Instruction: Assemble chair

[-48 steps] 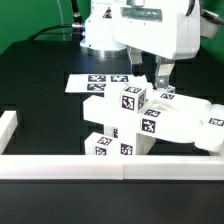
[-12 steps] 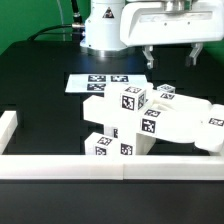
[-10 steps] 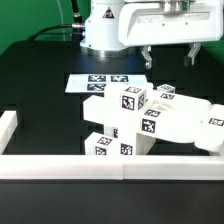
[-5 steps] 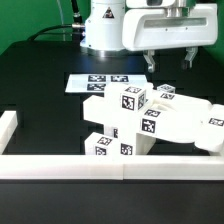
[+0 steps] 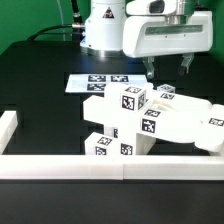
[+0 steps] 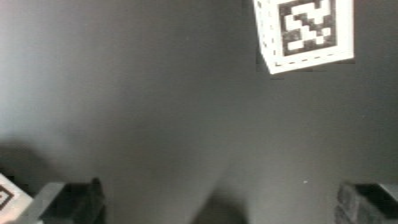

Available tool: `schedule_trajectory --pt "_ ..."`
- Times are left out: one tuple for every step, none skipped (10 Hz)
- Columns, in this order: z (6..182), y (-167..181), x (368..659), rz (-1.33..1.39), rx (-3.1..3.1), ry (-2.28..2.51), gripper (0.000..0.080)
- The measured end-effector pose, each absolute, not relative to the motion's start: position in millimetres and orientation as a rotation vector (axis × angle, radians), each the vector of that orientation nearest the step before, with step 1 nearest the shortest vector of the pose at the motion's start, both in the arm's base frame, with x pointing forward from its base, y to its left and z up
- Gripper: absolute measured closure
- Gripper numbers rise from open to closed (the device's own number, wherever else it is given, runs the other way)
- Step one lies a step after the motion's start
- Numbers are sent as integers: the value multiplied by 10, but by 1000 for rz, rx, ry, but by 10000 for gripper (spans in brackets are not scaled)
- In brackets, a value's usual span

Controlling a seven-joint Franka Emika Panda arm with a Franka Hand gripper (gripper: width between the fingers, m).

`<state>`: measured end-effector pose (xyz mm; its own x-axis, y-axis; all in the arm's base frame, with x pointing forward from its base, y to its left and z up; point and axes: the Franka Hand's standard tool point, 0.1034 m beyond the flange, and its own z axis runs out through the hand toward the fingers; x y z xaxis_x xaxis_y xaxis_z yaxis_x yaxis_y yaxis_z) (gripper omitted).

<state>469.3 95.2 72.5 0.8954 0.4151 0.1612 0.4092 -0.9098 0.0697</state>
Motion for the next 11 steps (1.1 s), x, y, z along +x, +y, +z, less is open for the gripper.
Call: schedule_trajectory --pt "723 951 4692 268 3025 658 151" --pt "718 952 4683 268 3024 660 151" --pt "687 962 4631 291 2999 713 151" --pt "634 972 4580 298 2952 835 151" --pt "571 977 4579 316 2881 982 151" --pt "530 976 4562 320 2875 989 151" --pt "531 976 4561 316 2879 983 151" --pt "527 975 4560 315 2879 983 151" --pt "525 974 4558 314 2879 983 151" --pt "516 975 4551 315 2881 975 151" --pt "470 985 4503 320 2887 949 151"
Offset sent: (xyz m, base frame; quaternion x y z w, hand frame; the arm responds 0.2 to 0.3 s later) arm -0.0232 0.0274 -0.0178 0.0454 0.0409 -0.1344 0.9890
